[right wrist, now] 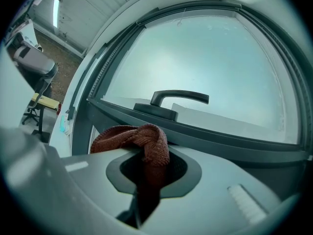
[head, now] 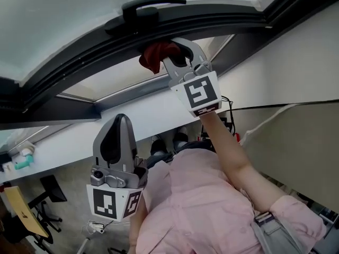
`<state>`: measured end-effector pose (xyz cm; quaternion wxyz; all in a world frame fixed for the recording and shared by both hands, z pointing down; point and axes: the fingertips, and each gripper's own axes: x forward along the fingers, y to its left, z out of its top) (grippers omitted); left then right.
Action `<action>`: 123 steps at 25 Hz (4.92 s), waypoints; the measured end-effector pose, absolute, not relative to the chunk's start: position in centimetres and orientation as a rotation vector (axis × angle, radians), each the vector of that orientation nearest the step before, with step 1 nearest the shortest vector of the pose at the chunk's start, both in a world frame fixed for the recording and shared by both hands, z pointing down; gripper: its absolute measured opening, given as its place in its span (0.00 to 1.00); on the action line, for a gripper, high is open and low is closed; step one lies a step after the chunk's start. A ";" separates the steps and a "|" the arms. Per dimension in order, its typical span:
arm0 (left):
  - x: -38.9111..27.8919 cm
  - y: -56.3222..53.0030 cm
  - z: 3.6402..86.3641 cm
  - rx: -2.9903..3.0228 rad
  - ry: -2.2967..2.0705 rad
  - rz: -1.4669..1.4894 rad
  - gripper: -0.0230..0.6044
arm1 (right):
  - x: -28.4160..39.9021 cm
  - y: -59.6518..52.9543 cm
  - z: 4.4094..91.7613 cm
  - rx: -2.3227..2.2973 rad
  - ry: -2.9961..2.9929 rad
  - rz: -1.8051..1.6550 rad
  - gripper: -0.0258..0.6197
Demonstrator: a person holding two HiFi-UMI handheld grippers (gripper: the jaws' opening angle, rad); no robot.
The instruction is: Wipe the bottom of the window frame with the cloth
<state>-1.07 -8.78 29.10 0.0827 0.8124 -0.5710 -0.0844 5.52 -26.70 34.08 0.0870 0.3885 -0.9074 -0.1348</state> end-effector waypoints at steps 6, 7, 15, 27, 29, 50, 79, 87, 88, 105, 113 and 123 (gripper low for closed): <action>2.1 -7.9 29.4 2.427 -1.699 -0.244 0.03 | 6.8 -26.8 34.1 1.125 -2.718 -0.454 0.12; 2.5 -7.7 29.6 2.426 -1.698 -0.248 0.03 | 7.2 -26.9 34.2 1.135 -2.720 -0.452 0.12; 2.6 -6.3 30.6 2.405 -1.696 -0.256 0.03 | 9.0 -27.5 34.2 1.138 -2.697 -0.482 0.12; -0.7 -6.1 30.5 2.418 -1.659 -0.248 0.03 | 11.9 -28.8 34.3 1.344 -2.579 -0.445 0.12; -1.0 -6.1 30.6 2.423 -1.652 -0.250 0.03 | 12.2 -28.9 34.5 1.360 -2.562 -0.437 0.12; -3.1 -7.6 29.2 2.501 -1.623 -0.292 0.03 | 14.7 -29.9 34.4 1.595 -2.469 -0.348 0.12; 5.4 -10.4 29.4 2.484 -1.665 -0.298 0.03 | 22.3 -32.3 34.4 1.542 -2.482 -0.376 0.12; 5.1 -10.5 29.3 2.481 -1.676 -0.293 0.03 | 22.8 -32.3 34.4 1.599 -2.465 -0.357 0.12; 5.0 -10.5 29.2 2.481 -1.677 -0.294 0.03 | 22.9 -32.4 34.4 1.605 -2.464 -0.354 0.12; 4.1 -10.5 29.2 2.462 -1.701 -0.304 0.03 | 24.3 -32.9 34.3 1.704 -2.426 -0.313 0.12; 4.4 -10.8 29.3 2.461 -1.702 -0.299 0.03 | 26.3 -33.5 34.3 1.735 -2.412 -0.295 0.12; 4.4 -11.1 29.7 2.448 -1.703 -0.299 0.03 | 28.4 -34.2 34.2 1.776 -2.382 -0.283 0.12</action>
